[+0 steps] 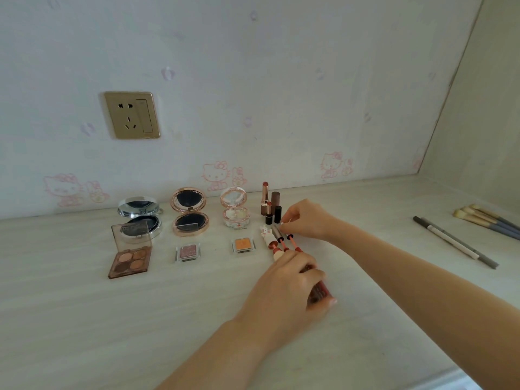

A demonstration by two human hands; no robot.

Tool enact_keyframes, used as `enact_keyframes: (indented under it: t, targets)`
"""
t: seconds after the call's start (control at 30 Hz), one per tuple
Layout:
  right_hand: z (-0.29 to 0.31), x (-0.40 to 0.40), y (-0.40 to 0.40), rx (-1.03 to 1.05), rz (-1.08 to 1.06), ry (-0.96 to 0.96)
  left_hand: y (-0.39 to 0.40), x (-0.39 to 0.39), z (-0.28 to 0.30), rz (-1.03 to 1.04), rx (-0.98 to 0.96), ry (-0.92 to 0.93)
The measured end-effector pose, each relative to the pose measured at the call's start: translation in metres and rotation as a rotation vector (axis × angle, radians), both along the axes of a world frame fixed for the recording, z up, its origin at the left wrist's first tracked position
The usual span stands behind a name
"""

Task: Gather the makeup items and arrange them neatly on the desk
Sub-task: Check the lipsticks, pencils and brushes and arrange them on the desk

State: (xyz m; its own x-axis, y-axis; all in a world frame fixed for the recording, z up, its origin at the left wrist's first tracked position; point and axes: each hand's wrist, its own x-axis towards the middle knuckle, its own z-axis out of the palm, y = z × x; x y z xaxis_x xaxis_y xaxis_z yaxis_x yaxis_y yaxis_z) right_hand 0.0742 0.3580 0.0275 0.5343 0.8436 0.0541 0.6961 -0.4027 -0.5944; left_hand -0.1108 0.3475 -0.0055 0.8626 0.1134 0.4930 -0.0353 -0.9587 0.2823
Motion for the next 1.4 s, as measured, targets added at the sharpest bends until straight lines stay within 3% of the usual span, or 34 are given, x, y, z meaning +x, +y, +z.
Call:
enact_keyframes:
  t: [0.47,0.67,0.9,1.4]
  targets:
    - [0.002,0.004,-0.019,-0.011,0.008,-0.100,0.002,-0.002,0.000,0.012,0.042,0.013]
    - [0.009,0.011,-0.077,-0.154,0.081,-0.356,0.000,-0.004,0.002,0.012,0.058,0.030]
    - [0.003,0.012,-0.171,-0.189,0.012,-0.425,-0.019,0.004,0.009,-0.015,0.143,0.074]
    - [-0.005,0.071,-0.291,-0.102,-0.219,-0.594,-0.091,0.148,0.024,-0.106,0.117,0.229]
